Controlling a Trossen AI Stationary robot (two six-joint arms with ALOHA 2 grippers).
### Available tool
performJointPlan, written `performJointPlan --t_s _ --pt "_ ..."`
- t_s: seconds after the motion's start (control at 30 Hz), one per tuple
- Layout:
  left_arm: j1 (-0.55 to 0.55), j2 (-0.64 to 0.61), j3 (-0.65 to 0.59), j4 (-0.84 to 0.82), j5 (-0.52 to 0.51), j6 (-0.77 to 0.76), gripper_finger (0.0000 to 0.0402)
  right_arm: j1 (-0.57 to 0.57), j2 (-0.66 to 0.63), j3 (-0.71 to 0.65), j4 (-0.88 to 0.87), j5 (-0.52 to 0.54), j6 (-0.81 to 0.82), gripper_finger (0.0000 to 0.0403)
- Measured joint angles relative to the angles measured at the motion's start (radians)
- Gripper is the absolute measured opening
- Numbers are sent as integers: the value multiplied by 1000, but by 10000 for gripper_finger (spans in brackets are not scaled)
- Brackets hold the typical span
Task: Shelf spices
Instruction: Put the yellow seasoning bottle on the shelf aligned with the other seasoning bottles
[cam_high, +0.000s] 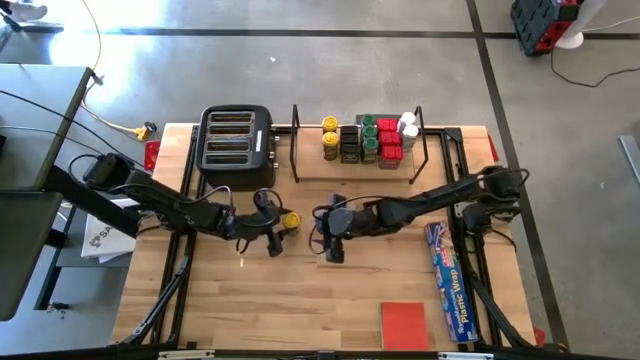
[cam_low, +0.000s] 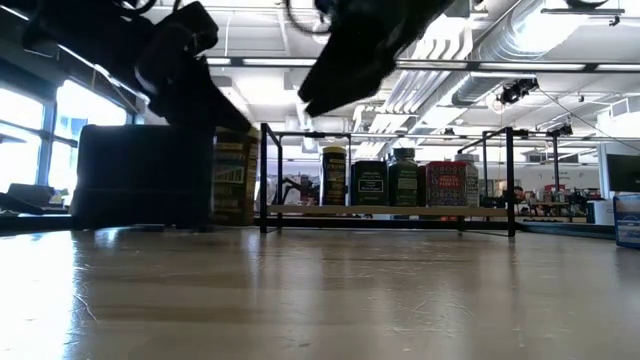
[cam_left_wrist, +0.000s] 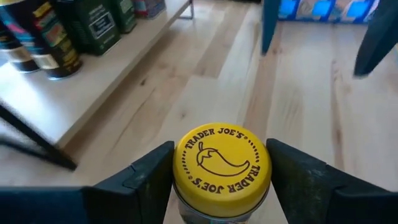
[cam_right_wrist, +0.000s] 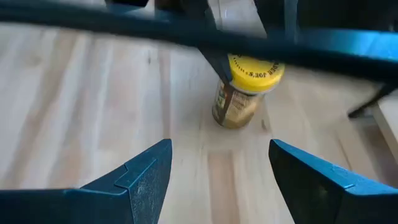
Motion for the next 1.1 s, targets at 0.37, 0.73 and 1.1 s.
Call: performJointPlan --t_s 0.37,0.73,1.1 --pt "282 29 132 127 239 143 218 148 -279 0 -361 300 232 264" --pt "531 347 548 -26 448 325 218 293 -349 1 -440 541 331 264" --pt "602 436 657 -149 449 342 238 345 -349 1 -539 545 434 264"
